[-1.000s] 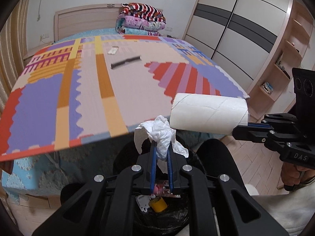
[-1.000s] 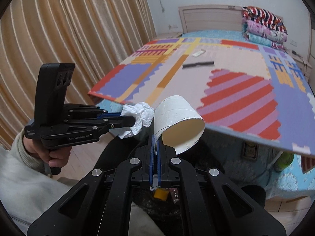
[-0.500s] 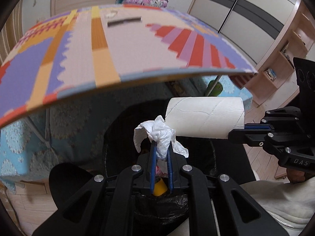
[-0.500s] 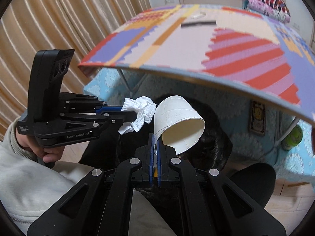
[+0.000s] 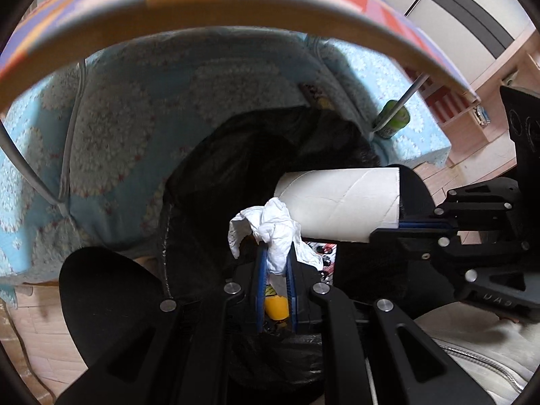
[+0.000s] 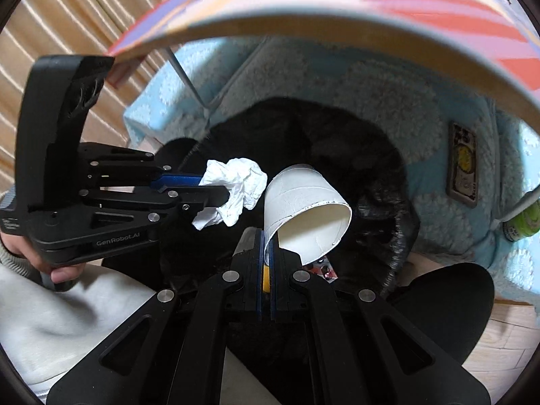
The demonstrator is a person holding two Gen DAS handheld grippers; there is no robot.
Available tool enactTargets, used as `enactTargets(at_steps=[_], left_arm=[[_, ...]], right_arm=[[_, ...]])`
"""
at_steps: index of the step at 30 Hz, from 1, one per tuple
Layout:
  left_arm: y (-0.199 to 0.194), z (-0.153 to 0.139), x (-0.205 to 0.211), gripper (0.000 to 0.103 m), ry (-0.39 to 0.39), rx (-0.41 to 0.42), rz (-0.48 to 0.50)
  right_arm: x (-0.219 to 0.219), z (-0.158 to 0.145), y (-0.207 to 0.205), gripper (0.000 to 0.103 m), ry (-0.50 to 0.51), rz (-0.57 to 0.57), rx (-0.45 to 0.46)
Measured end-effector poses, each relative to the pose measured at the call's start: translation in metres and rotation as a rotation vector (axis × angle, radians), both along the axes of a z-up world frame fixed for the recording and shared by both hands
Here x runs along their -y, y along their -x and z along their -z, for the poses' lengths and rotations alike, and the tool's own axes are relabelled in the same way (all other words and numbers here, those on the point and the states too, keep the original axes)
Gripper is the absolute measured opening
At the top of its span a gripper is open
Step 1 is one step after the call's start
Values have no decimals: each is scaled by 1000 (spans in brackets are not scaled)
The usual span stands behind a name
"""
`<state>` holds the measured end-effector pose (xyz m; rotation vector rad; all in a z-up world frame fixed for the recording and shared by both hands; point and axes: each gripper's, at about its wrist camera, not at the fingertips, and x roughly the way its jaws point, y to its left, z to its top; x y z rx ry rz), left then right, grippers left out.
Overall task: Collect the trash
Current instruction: 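Carry tissue and paper cup over the black bag and open both tools, then raise both open tools from the bin back toward the mat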
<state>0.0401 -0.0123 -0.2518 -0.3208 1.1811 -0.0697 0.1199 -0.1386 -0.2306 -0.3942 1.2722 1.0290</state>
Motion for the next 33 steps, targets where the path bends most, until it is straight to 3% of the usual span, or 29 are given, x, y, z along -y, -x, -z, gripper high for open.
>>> enactTargets(at_steps=[4,13,15,17,20,24,33], left_arm=[[-2,11,0,10,6,-31,5],[-4,10,2,11,23,-44,21],[-4,9,3,16,13,-49,22],[-3,6,3,18,12,-42,23],[-1,0,5,22,0,-26,28],[1,-9,7,42,-21,-7,30],[7,-41,5,42,-47,75,22]], right_arm=[[-6,14,-1,3,30,-12,-9],[-9,17,3,7,77,-41,73],[-7,14,4,23,71,-44,77],[-5,11,4,27,65,-42,90],[-3,4,5,27,53,-41,103],[0,-8,6,27,30,-34,116],[9,-35,6,27,-23,-23,167]])
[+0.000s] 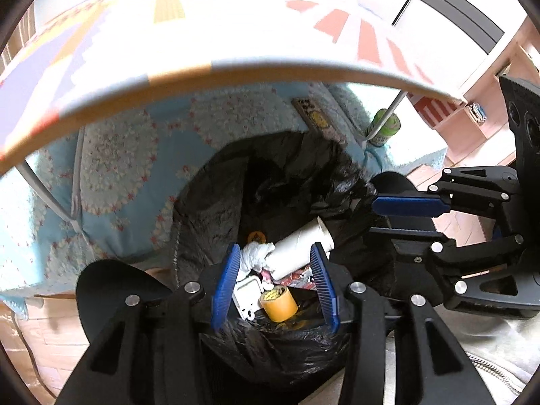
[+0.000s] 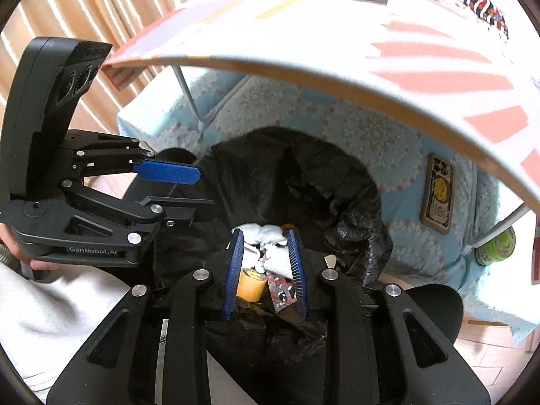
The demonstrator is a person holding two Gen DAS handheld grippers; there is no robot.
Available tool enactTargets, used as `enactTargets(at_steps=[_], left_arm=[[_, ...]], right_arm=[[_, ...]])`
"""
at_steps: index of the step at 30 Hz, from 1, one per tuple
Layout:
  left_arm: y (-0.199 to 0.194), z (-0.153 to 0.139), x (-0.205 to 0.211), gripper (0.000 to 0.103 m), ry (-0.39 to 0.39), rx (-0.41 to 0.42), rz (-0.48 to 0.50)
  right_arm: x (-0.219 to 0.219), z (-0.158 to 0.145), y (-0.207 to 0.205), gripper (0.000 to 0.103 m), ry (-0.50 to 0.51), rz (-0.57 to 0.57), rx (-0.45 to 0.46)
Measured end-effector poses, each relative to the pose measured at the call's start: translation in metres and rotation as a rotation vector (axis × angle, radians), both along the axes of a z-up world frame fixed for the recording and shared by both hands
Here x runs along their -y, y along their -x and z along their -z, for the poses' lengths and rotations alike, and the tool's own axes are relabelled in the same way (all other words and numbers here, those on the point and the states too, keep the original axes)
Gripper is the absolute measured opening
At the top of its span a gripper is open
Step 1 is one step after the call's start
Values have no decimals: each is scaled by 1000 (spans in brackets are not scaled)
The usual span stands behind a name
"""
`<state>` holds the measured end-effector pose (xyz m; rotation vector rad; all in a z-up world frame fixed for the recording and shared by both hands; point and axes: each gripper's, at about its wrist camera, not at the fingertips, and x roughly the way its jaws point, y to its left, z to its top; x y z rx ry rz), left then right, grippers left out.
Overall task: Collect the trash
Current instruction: 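Raise both open tools from the bin back toward the mat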
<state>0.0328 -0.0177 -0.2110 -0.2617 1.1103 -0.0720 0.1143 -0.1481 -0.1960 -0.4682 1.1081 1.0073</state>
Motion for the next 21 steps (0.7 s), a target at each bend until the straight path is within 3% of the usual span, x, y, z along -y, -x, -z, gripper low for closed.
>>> enactTargets(at_steps=[21], left_arm=[[-29,-104,-42,42,-125,250,-12]], right_arm=[[3,-69,-51,28,-146,58,129]])
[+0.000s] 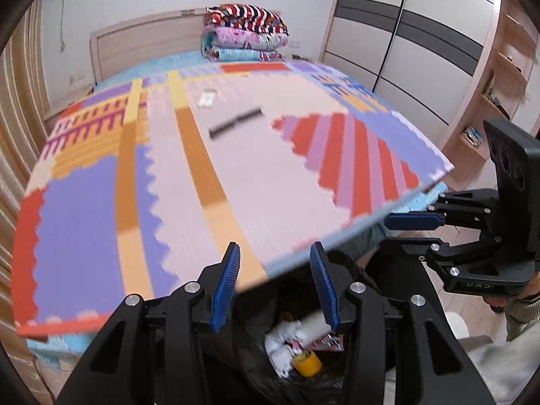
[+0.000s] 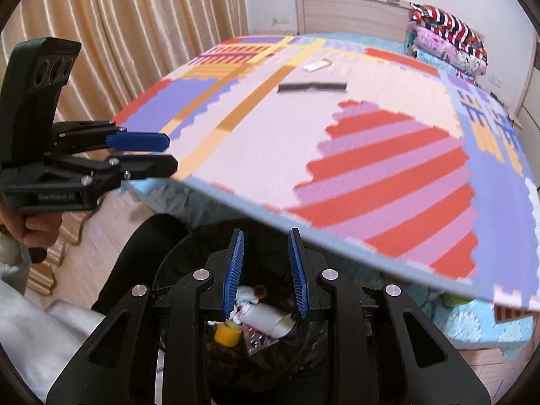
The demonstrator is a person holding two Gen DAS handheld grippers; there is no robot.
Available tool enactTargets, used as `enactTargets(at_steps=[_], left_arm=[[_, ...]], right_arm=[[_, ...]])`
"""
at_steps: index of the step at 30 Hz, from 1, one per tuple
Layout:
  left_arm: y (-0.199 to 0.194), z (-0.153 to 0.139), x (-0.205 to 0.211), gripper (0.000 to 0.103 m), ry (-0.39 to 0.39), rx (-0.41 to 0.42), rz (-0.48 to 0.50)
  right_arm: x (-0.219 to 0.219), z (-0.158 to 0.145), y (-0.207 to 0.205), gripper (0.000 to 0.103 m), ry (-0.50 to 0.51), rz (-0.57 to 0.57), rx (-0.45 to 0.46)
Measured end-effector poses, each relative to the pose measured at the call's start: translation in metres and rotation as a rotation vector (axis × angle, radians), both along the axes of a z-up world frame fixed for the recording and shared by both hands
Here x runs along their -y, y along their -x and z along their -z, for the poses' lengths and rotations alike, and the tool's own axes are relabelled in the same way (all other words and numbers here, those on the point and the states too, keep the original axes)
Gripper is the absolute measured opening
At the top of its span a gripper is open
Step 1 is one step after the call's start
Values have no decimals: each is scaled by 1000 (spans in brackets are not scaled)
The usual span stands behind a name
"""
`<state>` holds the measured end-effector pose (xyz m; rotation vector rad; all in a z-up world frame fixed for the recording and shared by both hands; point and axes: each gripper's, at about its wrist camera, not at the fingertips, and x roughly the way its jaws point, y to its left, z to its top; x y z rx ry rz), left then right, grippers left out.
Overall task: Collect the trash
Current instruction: 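Raise both open tools from the bin back toward the mat, then grasp the white plastic strip with the left tool while the right tool grasps the grey metal bar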
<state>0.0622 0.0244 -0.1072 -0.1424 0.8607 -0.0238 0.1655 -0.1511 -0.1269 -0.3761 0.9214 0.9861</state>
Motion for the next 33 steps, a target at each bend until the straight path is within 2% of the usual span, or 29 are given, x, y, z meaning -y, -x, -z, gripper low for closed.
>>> enactTargets(at_steps=[12,23,27,33], left_arm=[[-51,-16,-36,42,-13,25,-39],[-105,-23,-67,42,-28,36,-43],[-129,-21,-76,42,-61,34,-29],[-165,-11,-89,42,-64,10,-28]], right_arm=[[-21,-20,-40,28,-44,-11,54],[-48,-19,-78,27,-64,-20,24],[-57,-18,-92,27,-68,-31,16],[-72,-18,-117,28,-69,-36,37]])
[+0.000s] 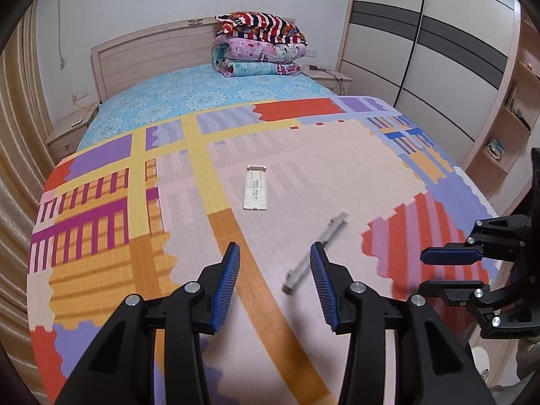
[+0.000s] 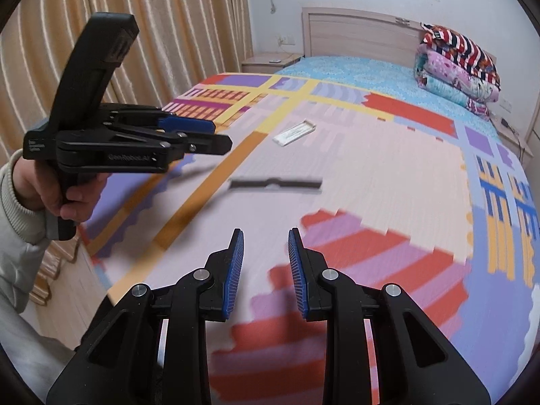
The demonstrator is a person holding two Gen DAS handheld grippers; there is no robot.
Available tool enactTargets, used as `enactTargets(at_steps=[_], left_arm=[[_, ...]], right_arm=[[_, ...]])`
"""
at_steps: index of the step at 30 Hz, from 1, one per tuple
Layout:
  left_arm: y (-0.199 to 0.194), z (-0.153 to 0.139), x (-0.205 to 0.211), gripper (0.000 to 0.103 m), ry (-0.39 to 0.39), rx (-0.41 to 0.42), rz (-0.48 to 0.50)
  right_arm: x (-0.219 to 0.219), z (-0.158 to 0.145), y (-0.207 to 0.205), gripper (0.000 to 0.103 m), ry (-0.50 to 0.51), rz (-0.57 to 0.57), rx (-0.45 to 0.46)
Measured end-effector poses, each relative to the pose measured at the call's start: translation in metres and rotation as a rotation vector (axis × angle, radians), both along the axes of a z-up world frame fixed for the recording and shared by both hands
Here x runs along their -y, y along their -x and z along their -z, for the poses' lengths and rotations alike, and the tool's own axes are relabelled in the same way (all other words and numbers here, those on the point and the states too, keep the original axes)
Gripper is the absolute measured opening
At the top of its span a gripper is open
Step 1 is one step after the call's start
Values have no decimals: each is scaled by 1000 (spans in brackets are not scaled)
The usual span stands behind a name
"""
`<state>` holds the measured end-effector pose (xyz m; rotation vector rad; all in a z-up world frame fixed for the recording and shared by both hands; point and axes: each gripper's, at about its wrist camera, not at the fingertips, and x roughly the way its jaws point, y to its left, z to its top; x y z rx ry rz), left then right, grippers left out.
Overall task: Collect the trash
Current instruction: 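Grasp the white plastic strip with the left tool while the right tool grasps the grey metal bar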
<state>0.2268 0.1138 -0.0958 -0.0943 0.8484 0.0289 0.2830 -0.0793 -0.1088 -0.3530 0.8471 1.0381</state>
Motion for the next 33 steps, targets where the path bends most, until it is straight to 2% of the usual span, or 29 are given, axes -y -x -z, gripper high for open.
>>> enactTargets(at_steps=[5,8,13,14,21,26,29,32,33], left_arm=[[-31,13,-8,42,-8,-21,5],[-47,17,-13,50,-10,-25,5],[-70,25,-19,50,-10,-40,15],[-73,27,-20,50,-8,-43,18],[-93,40,-21,50,-23,-70,25],[-96,43,-13,50,-86,-61,40],[-96,43,-11,47,-94,-55,48],[-94,43,-8,33,-100,-38,86],[-93,43,-7,31,-102,-36,97]], right_arm=[[-13,7,-26,27,-10,-17,-14],[-20,10,-37,28,-15,-40,-11],[-32,11,-52,42,-16,-76,6],[-34,12,-53,49,-10,-80,17],[-48,21,-65,49,21,-175,2],[-49,23,-63,49,1,-247,-1],[-53,30,-67,49,20,-270,-17],[-52,32,-72,49,24,-256,-33],[-51,32,-72,48,27,-261,-29]])
